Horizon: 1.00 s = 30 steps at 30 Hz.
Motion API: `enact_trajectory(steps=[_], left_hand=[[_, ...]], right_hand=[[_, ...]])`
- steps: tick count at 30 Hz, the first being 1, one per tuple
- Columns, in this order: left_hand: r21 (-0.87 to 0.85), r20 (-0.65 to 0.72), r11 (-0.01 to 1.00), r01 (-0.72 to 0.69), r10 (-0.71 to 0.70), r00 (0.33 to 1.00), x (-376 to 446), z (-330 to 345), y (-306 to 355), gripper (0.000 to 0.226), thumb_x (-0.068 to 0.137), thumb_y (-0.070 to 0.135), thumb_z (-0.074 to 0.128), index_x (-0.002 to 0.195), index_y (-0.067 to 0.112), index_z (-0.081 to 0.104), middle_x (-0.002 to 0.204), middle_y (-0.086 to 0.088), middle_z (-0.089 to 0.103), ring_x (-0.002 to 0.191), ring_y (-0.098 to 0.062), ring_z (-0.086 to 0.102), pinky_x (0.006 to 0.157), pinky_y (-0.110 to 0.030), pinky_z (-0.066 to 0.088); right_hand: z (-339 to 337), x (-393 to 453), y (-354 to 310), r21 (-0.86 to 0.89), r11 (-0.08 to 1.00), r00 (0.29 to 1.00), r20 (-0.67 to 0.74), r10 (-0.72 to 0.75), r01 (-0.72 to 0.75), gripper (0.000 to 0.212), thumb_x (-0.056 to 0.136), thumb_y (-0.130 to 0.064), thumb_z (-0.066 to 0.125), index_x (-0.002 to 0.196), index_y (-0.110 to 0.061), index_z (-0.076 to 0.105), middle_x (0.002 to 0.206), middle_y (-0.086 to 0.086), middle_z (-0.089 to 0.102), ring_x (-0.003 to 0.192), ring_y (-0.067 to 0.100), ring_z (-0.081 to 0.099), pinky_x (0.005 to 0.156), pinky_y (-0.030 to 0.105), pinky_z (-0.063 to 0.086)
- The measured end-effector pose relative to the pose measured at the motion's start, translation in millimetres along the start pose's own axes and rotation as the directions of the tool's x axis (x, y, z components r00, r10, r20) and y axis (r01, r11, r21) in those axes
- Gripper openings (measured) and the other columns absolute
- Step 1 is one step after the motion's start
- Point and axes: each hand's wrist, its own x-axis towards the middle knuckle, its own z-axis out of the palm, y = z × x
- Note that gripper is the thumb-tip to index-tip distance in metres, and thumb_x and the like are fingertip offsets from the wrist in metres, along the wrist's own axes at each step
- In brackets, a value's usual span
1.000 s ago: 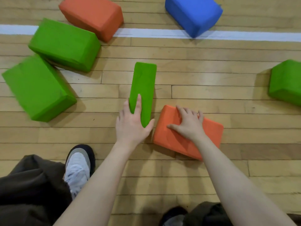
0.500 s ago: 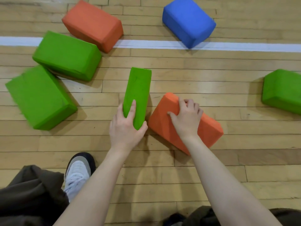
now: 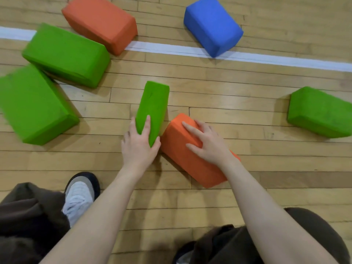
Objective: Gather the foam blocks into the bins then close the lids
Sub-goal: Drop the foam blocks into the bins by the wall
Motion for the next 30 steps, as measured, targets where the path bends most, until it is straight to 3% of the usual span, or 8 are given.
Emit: enact_trajectory(steps=[5, 9, 14, 24, 30], left_hand=[[-0.066, -0.051, 0.997, 0.027, -0.03, 0.998, 17, -26, 3, 0.065, 0.087, 0.044, 0.057, 0.145, 0.03, 0.032, 0.15, -0.014, 0.027, 0.125, -0.036, 0.04, 0.099, -0.045, 0.035], [-0.125, -0.034, 0.992, 0.035, -0.04, 0.999, 19, -96, 14, 0.063, 0.084, 0.045, 0.059, 0.141, 0.03, 0.039, 0.152, -0.003, 0.026, 0.125, -0.029, 0.043, 0.094, -0.043, 0.041], [-0.112, -0.057, 0.994, 0.021, -0.027, 0.998, 6, -221, 28, 0.061, 0.081, 0.043, 0.062, 0.138, 0.027, 0.046, 0.151, 0.002, 0.031, 0.114, -0.031, 0.052, 0.087, -0.04, 0.043], [-0.133, -0.025, 0.986, 0.099, -0.103, 0.994, -46, -485, 15, 0.061, 0.081, 0.046, 0.062, 0.137, 0.029, 0.046, 0.151, 0.003, 0.031, 0.112, -0.029, 0.053, 0.083, -0.039, 0.048], [-0.237, -0.057, 0.923, 0.304, -0.326, 0.944, -123, -582, -18, 0.061, 0.083, 0.047, 0.06, 0.139, 0.031, 0.042, 0.152, 0.004, 0.026, 0.121, -0.024, 0.049, 0.089, -0.037, 0.045]], right_hand=[[-4, 8, -27, 0.078, 0.993, 0.983, -0.153, 0.103, -0.092, 0.061, 0.084, -0.044, 0.06, 0.14, -0.047, 0.036, 0.147, 0.009, 0.036, 0.12, 0.037, 0.044, 0.095, 0.051, 0.042], [-52, 5, -77, 0.14, 0.964, 0.908, -0.33, 0.259, -0.224, 0.06, 0.081, -0.044, 0.063, 0.138, -0.042, 0.042, 0.144, 0.011, 0.039, 0.112, 0.038, 0.045, 0.093, 0.05, 0.043], [-148, -6, -165, 0.169, 0.947, 0.889, -0.332, 0.315, -0.272, 0.062, 0.083, -0.044, 0.064, 0.14, -0.043, 0.038, 0.146, 0.008, 0.035, 0.116, 0.035, 0.041, 0.096, 0.046, 0.041], [-334, -38, -359, 0.048, 0.987, 0.963, -0.219, 0.159, -0.152, 0.063, 0.081, -0.04, 0.065, 0.139, -0.041, 0.041, 0.145, 0.007, 0.036, 0.115, 0.036, 0.043, 0.097, 0.049, 0.04], [-379, -64, -460, 0.025, 0.999, 0.989, -0.144, -0.032, 0.036, 0.063, 0.077, -0.037, 0.066, 0.137, -0.04, 0.045, 0.145, 0.007, 0.037, 0.116, 0.036, 0.042, 0.097, 0.051, 0.039]])
